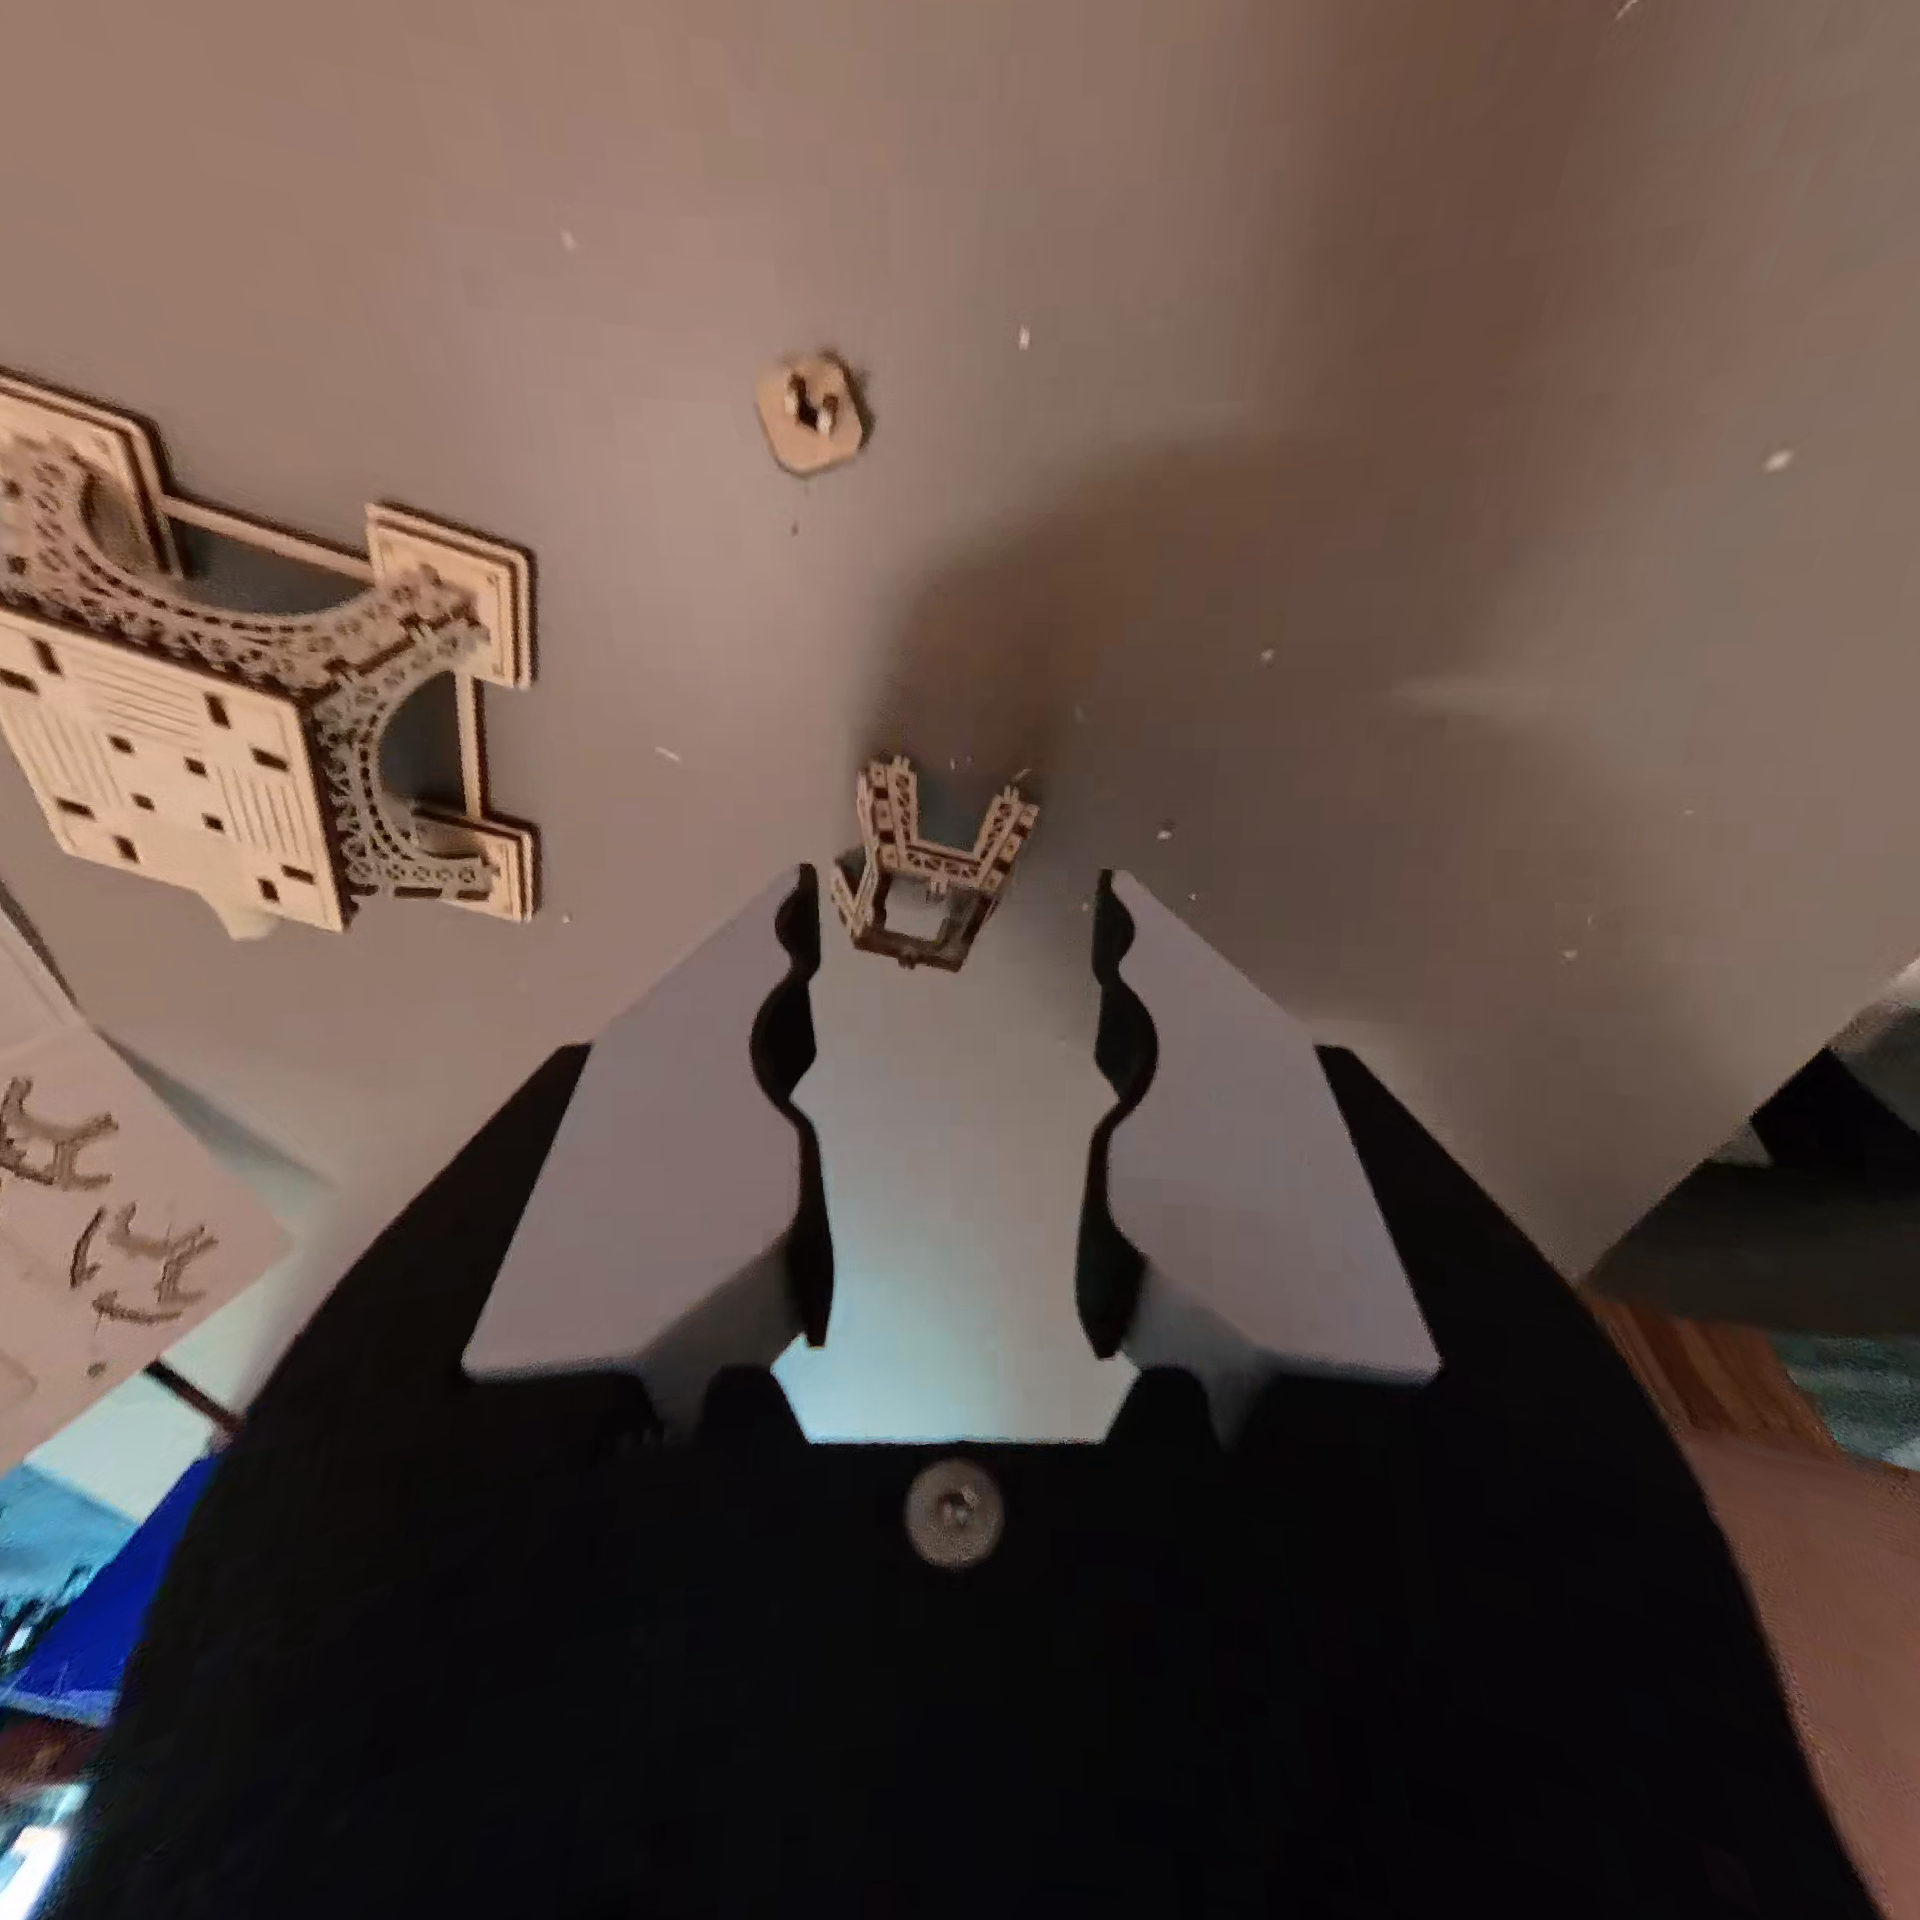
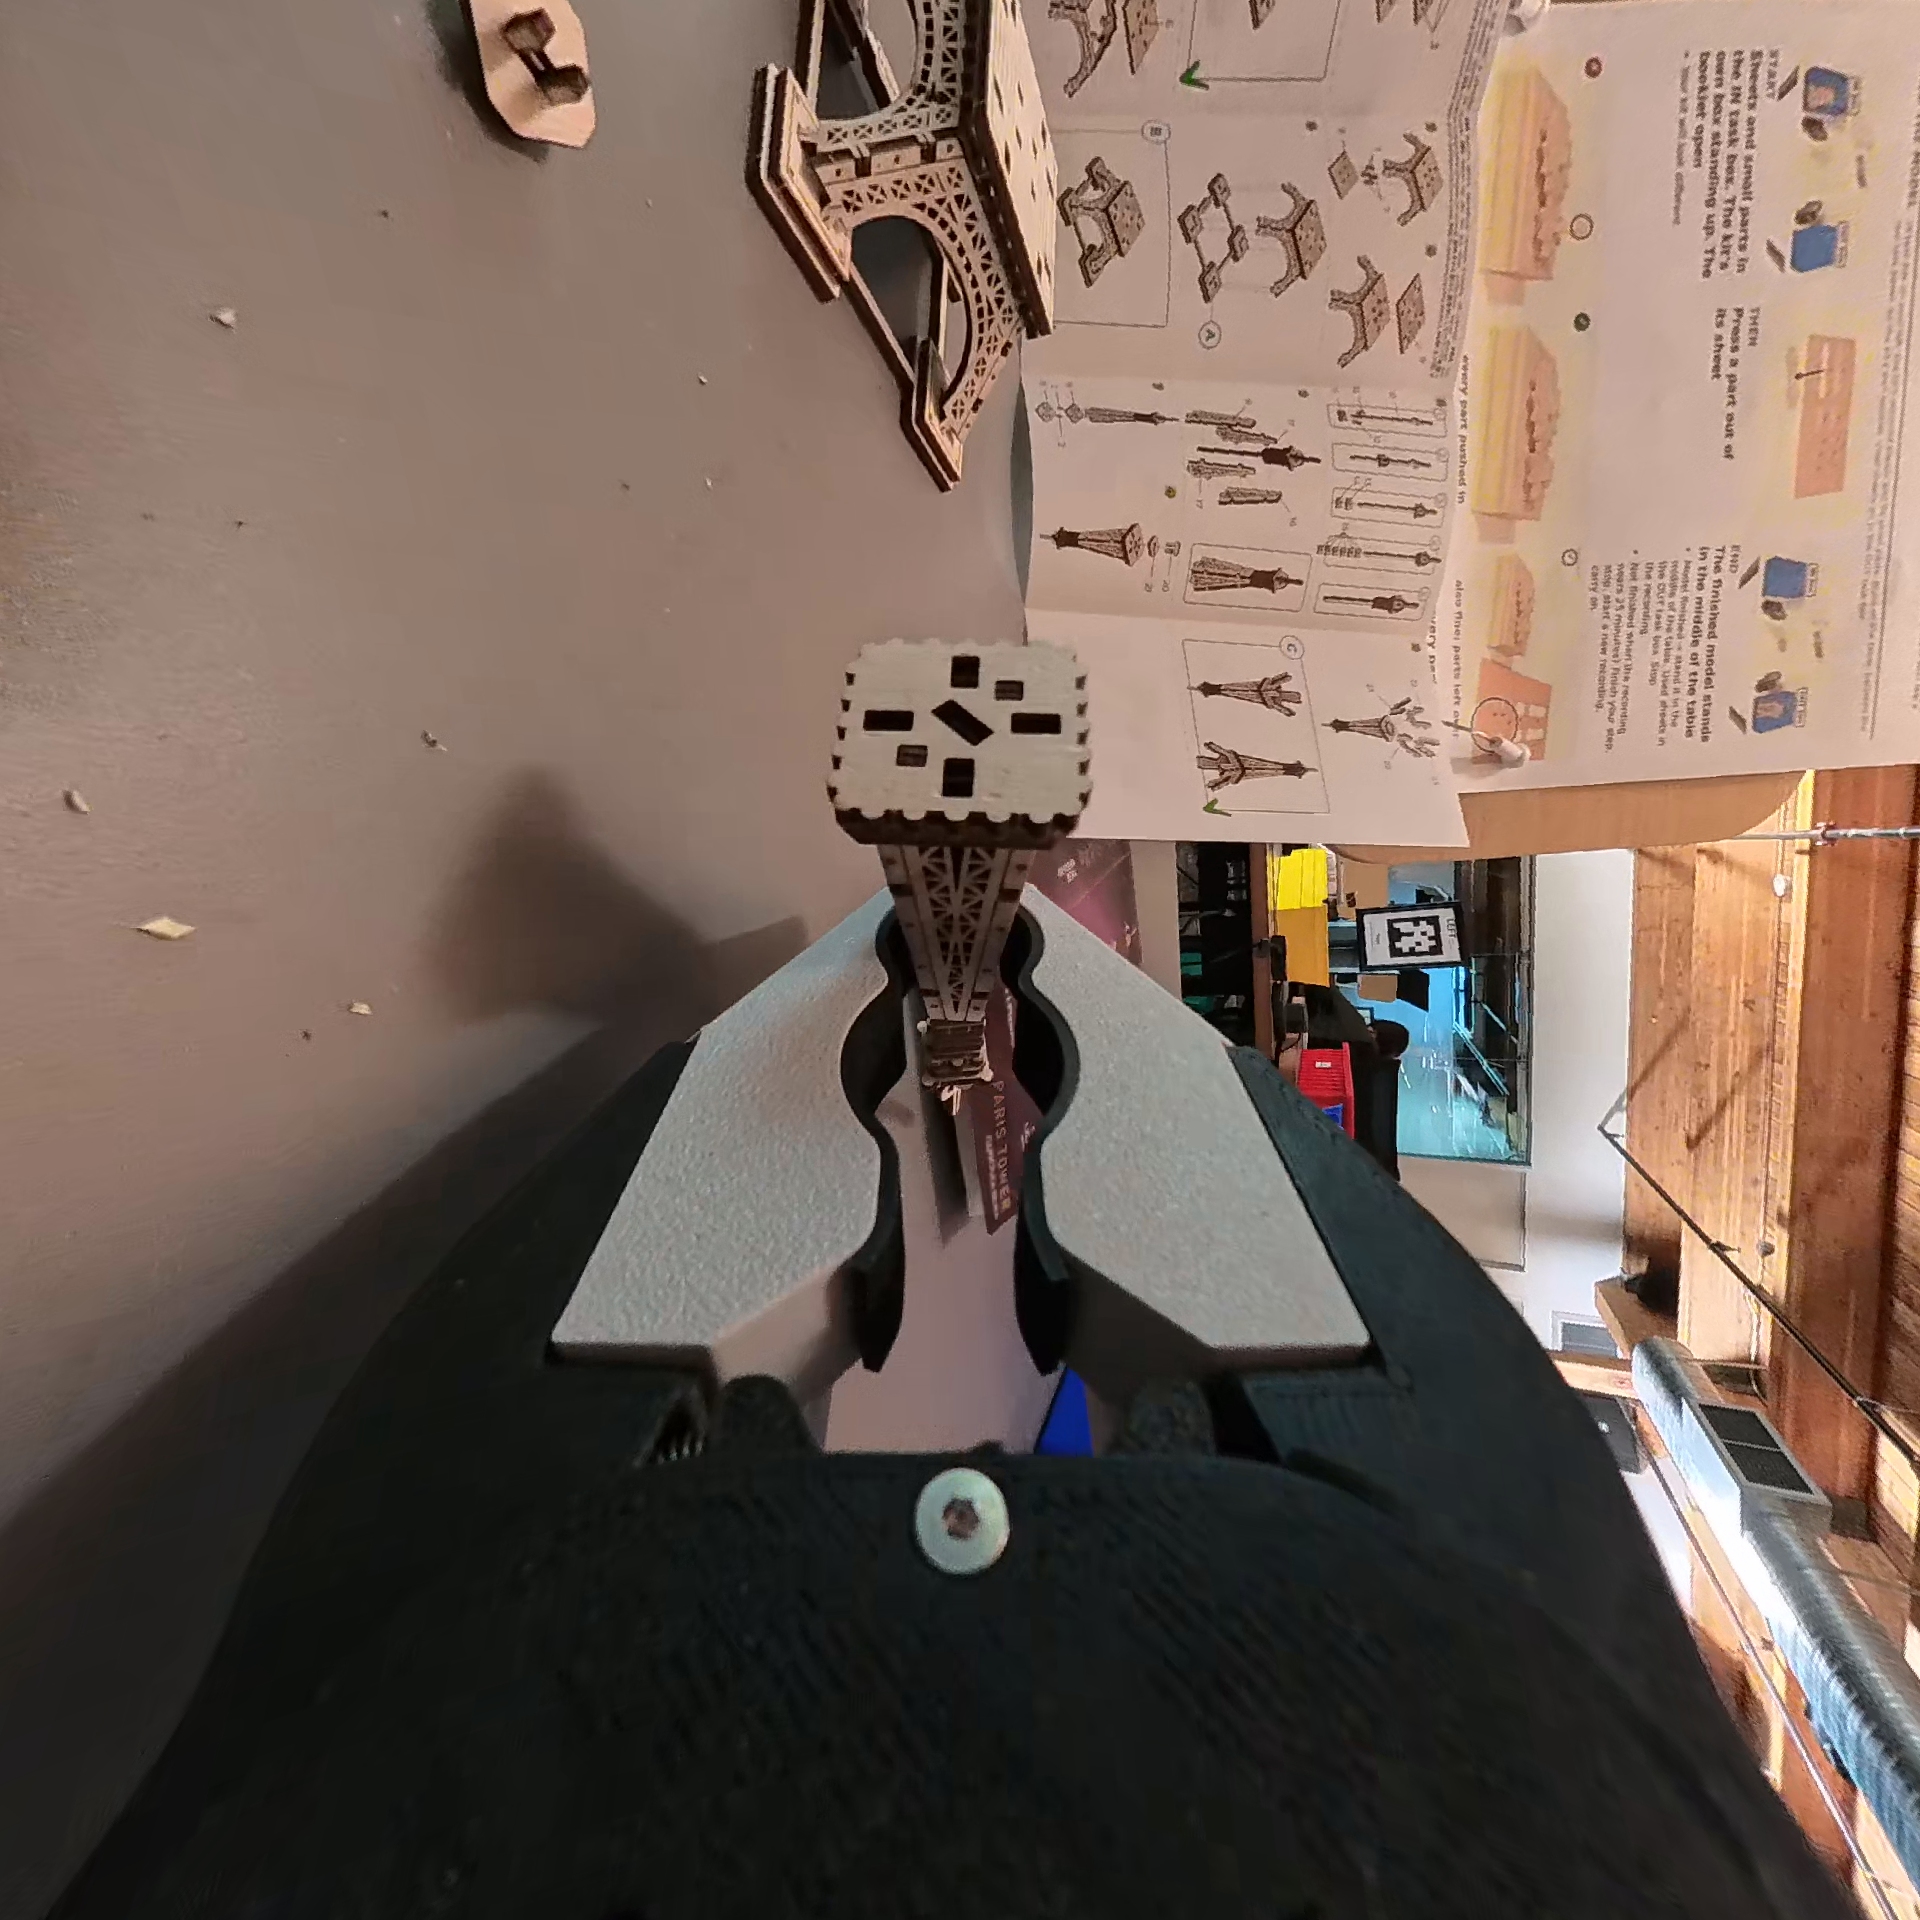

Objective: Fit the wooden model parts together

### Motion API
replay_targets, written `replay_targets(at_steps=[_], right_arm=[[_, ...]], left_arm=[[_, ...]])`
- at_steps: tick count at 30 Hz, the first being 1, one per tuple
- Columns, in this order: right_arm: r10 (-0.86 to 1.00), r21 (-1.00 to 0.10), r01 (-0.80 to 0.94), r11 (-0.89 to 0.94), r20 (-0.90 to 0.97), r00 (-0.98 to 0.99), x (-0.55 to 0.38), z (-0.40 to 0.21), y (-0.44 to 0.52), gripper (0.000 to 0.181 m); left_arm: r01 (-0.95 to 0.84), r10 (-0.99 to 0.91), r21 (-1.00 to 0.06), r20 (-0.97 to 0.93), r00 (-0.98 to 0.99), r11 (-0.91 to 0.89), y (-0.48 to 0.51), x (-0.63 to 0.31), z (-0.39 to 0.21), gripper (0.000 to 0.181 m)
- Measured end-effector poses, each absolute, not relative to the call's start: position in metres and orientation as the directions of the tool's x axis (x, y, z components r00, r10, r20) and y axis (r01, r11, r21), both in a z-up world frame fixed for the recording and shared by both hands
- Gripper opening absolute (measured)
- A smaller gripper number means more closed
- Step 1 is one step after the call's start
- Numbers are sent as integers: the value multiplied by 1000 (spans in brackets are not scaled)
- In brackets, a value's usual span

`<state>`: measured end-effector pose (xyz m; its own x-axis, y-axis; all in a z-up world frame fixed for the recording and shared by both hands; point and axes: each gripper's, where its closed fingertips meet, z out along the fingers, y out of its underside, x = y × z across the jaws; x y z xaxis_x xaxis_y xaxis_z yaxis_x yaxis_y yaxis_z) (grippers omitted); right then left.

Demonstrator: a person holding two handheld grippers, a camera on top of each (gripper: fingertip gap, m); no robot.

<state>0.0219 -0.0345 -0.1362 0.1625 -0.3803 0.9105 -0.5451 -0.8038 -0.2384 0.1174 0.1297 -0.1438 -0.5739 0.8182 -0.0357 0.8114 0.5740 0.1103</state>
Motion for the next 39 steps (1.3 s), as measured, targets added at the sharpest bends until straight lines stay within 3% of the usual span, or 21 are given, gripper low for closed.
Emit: replay_targets(at_steps=[1, 6, 11, 15, 19, 28, 32, 39], right_arm=[[-380, -238, -544, -805, 910, 164, 22, -137, -35, 13], [-379, -243, -537, -808, 912, 158, 21, -134, -34, 13], [-389, -262, -535, -803, 911, 139, 22, -130, -34, 13], [-387, -251, -544, -800, 910, 150, 24, -135, -33, 13], [-382, -245, -550, -799, 912, 149, 27, -139, -31, 13], [-386, -260, -532, -806, 912, 139, 33, -141, -30, 13], [-381, -255, -534, -806, 914, 138, 34, -141, -33, 13], [-373, -242, -530, -812, 915, 152, 39, -144, -37, 13]], left_arm=[[812, 814, 53, -46, -579, 581, 128, 116, -141, 49], [760, 767, -303, -127, -630, 574, 130, 135, -117, 48], [696, 763, -504, -105, -637, 511, 137, 136, -144, 56], [674, 742, -545, -134, -657, 499, 124, 134, -163, 54], [616, 730, -586, -62, -681, 526, 115, 128, -165, 38], [459, 613, -707, -46, -789, 538, 112, 132, -144, 53], [388, 556, -789, -72, -828, 476, 111, 92, -123, 31], [301, 354, -705, -76, -932, 642, 83, 74, -156, 34]])
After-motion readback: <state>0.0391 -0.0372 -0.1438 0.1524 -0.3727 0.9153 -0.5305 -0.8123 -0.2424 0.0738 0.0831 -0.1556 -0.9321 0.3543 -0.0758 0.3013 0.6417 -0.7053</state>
